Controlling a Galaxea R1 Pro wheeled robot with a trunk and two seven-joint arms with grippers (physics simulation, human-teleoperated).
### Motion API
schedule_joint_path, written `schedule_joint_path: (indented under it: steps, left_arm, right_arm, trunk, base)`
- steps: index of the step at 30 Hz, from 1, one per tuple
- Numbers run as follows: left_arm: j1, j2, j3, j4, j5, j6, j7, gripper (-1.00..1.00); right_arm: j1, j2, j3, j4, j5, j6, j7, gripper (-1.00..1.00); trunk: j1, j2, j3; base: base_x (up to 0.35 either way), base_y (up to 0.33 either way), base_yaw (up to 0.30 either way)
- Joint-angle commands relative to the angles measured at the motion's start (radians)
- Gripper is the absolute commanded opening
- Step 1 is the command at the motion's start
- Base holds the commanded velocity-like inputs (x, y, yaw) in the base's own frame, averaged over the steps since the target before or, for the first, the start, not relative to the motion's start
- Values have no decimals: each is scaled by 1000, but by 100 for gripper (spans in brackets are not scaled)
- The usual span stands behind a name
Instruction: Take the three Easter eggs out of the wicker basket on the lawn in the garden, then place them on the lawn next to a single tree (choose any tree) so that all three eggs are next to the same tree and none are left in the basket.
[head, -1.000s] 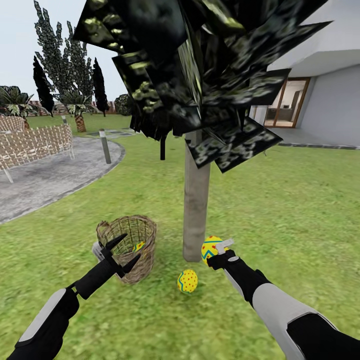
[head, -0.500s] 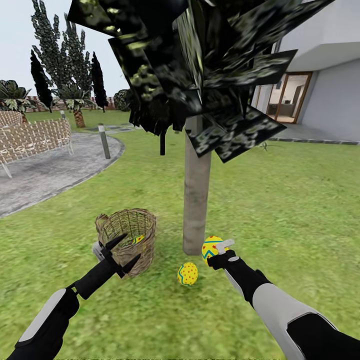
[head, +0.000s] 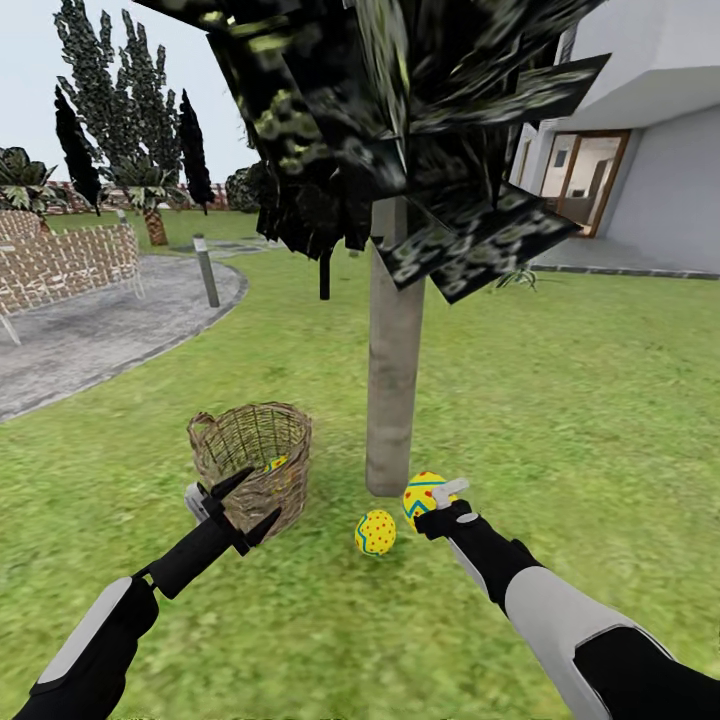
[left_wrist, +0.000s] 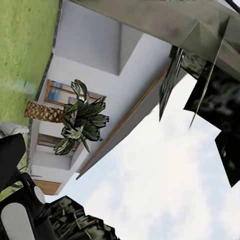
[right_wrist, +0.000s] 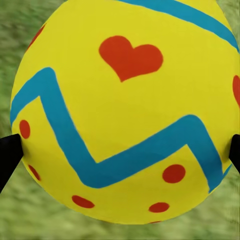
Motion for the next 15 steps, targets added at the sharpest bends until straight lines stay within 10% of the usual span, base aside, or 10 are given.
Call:
schedule_joint_path:
  steps: [1, 15]
  left_arm:
    - [-1, 1, -1, 1, -5, 1, -9, 100]
    - [-1, 1, -1, 1, -5, 1, -9, 100]
  right_arm:
    - [0, -1, 5, -2, -1, 6, -2, -100]
    - [0, -1, 4, 1, -2, -13, -2, -100]
  trunk:
    - [4, -8, -6]
    - [24, -39, -59]
  base:
    - [0, 0, 0]
    - [0, 0, 0]
